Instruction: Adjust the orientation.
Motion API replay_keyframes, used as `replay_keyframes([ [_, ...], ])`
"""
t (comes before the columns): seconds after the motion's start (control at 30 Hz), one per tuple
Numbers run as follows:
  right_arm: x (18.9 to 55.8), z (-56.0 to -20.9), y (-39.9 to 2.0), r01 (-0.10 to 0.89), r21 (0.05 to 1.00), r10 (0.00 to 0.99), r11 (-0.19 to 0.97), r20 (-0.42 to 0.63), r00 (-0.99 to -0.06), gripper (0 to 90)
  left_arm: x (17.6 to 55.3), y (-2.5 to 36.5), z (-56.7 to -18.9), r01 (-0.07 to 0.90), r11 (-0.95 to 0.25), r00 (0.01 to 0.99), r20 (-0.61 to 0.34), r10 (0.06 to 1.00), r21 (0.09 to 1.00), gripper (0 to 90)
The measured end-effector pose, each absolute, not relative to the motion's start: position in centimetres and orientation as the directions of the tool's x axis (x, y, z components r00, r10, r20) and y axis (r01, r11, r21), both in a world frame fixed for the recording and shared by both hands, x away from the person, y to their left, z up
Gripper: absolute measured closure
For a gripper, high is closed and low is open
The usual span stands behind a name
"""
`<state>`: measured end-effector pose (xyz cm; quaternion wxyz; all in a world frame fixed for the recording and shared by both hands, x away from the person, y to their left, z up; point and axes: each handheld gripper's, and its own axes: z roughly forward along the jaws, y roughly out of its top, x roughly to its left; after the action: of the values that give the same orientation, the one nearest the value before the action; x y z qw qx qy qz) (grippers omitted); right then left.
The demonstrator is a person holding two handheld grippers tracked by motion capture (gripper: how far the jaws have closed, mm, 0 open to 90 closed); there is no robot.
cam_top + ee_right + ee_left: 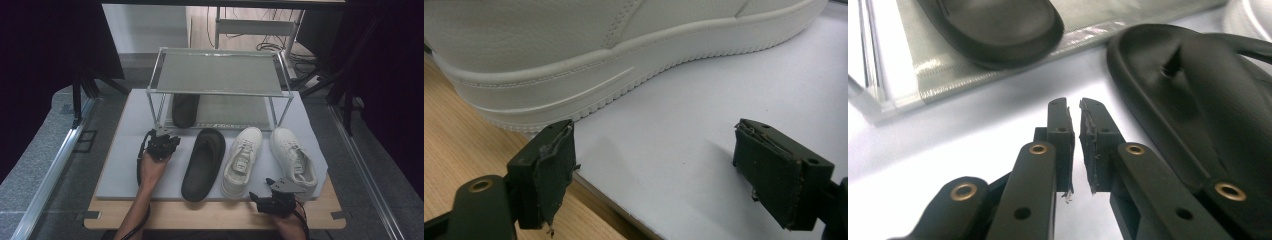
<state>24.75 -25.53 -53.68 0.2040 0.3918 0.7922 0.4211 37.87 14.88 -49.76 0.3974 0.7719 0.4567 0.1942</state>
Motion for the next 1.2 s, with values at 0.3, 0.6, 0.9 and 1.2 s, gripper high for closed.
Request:
replay_keyframes([
  [0.3,24.7,-53.7,-25.5,0.449,0.827,0.793,0.339,0.006,-0.610,17.5,34.4,14.4,-48.6,0.514,-0.306,0.556,-0.040,0.830,0.801,80.4],
  [0.6,24.7,-53.7,-25.5,0.449,0.827,0.793,0.339,0.006,-0.610,17.5,31.9,12.9,-47.5,0.481,-0.311,0.606,-0.055,0.793,0.820,79.1],
  [0.9,24.7,-53.7,-25.5,0.449,0.827,0.793,0.339,0.006,-0.610,17.5,32.0,11.4,-48.1,0.488,-0.329,0.617,-0.053,0.785,0.809,74.8],
  [1.2,24.7,-53.7,-25.5,0.449,0.827,0.793,0.339,0.006,-0.610,17.5,32.2,10.5,-48.4,0.494,-0.345,0.613,-0.038,0.789,0.798,70.4],
])
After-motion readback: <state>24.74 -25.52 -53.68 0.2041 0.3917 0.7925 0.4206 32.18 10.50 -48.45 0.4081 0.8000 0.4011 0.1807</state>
